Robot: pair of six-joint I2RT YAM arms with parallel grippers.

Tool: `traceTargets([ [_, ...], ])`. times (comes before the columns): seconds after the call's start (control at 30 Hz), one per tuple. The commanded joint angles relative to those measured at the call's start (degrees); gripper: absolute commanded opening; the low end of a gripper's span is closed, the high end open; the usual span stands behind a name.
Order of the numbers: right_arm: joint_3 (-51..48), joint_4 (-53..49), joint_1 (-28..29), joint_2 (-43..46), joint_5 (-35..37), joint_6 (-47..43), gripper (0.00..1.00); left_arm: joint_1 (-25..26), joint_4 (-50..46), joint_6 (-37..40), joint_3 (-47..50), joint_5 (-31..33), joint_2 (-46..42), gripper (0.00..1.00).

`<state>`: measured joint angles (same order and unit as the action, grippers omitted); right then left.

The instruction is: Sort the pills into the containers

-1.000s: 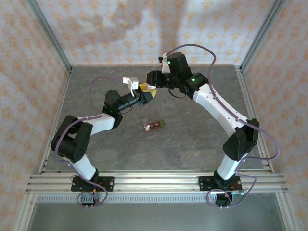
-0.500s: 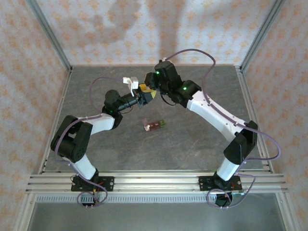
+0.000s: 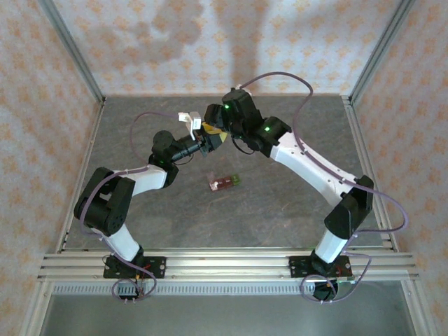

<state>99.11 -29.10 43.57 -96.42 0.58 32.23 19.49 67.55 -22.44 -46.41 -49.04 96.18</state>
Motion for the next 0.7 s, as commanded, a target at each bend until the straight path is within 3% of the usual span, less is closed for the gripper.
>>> traceTargets([
  [0.0,-1.1,1.4,-3.2,4.3,-5.4,-3.2,0.76,0.2,2.5,1.3,-1.0,0.4,0.8,0.0],
  [0.13,0.1,1.0,-6.4,3.2,-16.3,-9.8,0.8,0.2,2.8,0.4,-1.2,-0.5,0.8,0.0],
  [0.23,1.7,-0.6,-7.4,1.8,-20.7,-13.3,0.81,0.2,2.8,0.0,-1.6,-1.0,0.7,0.0],
  [0.43,3.5,-1.6,-7.4,-0.6,-24.5,-13.9,0.79,0.2,2.8,-0.7,-1.9,-1.5,0.6,0.0],
  [0.67,3.7,-0.4,-7.3,-1.6,-26.4,-12.7,0.69,0.2,2.7,-0.7,-1.4,-1.3,0.1,0.0],
])
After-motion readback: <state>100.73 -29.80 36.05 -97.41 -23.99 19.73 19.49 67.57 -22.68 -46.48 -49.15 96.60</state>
